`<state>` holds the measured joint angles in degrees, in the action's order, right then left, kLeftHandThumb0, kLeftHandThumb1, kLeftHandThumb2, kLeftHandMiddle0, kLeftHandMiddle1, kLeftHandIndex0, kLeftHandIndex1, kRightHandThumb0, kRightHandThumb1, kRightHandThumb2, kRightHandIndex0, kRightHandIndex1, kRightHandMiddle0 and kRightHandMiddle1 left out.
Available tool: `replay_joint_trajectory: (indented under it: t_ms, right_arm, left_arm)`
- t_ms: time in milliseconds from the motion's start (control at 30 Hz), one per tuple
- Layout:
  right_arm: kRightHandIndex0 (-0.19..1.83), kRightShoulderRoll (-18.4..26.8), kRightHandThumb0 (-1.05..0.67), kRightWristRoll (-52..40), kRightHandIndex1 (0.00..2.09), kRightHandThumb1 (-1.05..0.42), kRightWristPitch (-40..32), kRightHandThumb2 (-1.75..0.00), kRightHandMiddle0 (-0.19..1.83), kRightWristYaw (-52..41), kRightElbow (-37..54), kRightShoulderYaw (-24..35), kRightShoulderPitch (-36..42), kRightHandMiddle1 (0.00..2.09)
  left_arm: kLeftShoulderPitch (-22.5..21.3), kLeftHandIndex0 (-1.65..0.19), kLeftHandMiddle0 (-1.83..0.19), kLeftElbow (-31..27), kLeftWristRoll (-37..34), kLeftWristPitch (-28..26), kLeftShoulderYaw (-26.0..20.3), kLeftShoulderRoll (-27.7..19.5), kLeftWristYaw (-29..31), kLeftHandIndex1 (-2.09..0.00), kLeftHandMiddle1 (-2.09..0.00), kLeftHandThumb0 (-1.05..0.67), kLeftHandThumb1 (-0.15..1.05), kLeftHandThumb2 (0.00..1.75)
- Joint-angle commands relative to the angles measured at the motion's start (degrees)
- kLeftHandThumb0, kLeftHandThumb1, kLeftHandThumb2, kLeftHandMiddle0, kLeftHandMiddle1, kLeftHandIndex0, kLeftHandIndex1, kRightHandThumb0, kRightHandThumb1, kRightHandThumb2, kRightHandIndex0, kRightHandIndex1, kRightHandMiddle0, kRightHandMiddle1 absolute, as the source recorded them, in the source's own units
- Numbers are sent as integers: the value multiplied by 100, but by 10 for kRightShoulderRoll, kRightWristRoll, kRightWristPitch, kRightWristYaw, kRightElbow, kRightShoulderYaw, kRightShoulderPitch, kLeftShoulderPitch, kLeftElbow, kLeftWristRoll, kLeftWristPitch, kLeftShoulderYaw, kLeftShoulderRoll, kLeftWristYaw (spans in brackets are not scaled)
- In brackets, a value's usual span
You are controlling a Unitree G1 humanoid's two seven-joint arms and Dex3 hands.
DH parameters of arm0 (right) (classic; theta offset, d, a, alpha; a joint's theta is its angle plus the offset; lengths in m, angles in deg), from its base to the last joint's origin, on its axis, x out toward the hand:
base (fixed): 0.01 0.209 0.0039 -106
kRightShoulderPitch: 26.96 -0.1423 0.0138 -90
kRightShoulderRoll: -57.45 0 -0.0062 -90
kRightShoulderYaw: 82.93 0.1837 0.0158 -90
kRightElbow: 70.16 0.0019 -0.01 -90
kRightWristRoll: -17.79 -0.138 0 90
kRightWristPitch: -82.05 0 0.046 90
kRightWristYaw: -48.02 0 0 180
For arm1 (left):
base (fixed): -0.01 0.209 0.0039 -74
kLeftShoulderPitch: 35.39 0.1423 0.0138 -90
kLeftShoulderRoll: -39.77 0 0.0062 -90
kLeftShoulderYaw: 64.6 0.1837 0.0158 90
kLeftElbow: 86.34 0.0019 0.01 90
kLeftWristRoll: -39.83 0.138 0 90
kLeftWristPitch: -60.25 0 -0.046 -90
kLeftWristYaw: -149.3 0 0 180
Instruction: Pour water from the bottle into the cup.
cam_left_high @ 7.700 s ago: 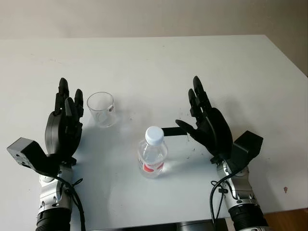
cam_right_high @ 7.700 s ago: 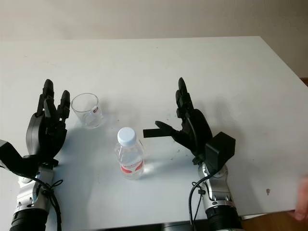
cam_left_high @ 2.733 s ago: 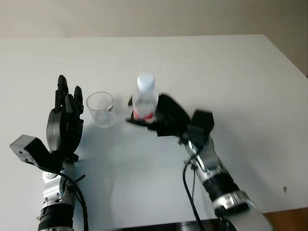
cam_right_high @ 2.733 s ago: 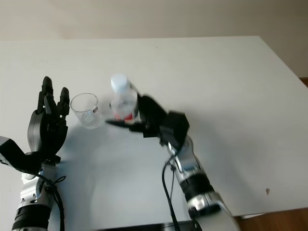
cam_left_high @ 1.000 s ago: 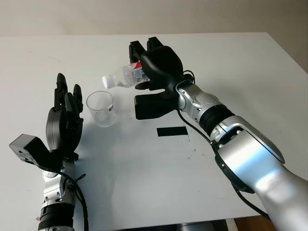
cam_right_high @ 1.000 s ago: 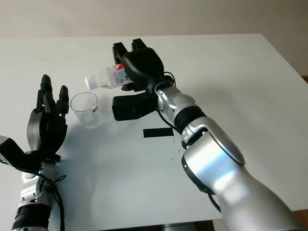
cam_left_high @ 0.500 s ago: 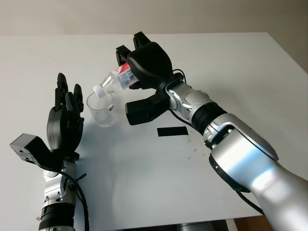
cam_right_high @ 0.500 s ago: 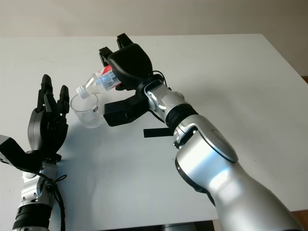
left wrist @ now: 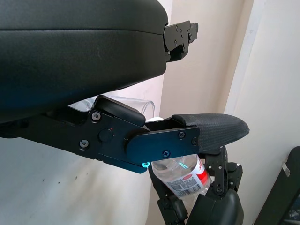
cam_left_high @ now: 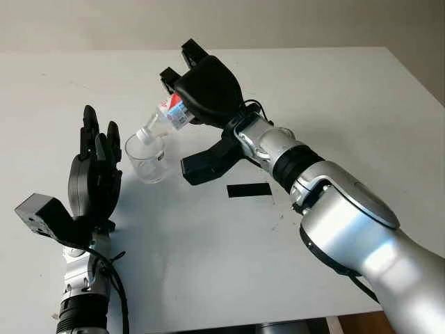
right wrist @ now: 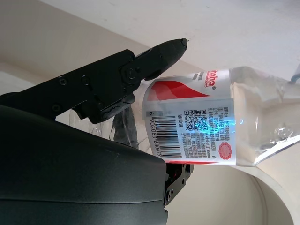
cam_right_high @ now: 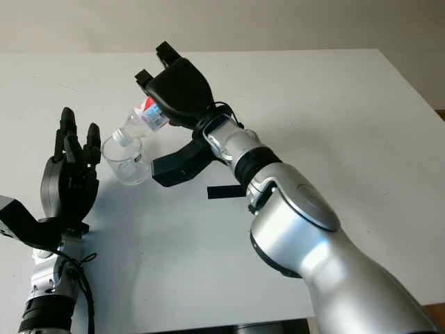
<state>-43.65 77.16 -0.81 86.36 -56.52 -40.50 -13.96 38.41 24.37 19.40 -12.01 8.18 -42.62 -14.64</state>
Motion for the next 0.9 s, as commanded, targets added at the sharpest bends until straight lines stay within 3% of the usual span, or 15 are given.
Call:
replay_joint_trajectory:
  t_ms: [0,233,467,633,667,700,767,867]
  right_arm:
    - [88,5,-38,-1,209,-95,5,-6,37,11,3,1,-20,167]
    - [95,7,-39,8,209,-94,9,-5,34,36,3,-8,-20,165]
    - [101,6,-36,-34,209,-96,48,-6,31,58,5,30,-14,190]
    - [87,2,-31,-145,209,-102,102,-7,31,-9,10,125,-1,160]
    - [88,3,-22,-165,209,-104,106,-9,35,-17,11,142,3,185]
    - [88,3,-17,-178,209,-104,109,-9,35,-22,12,154,6,197]
    - [89,4,-14,-216,209,-105,114,-12,35,-44,15,188,13,206]
    - [124,8,-12,-280,209,-102,140,-20,82,-82,25,247,29,209]
  left_arm:
    - [16,19,7,9,0,5,1,10,2,0,0,-85,105,56]
    - [16,19,7,11,0,9,1,9,5,0,0,-84,105,57]
    - [15,19,6,12,-3,5,-1,9,5,0,0,-86,105,55]
    - [15,19,6,12,-2,7,-1,10,3,0,0,-86,105,56]
    - [16,19,6,10,-3,5,-1,10,3,0,0,-86,105,56]
    - [16,18,6,8,-3,3,-1,10,2,0,0,-86,105,56]
    - [16,18,6,8,-4,3,-2,9,3,0,0,-86,105,56]
    - [17,18,5,7,-5,0,-3,6,5,0,0,-86,105,56]
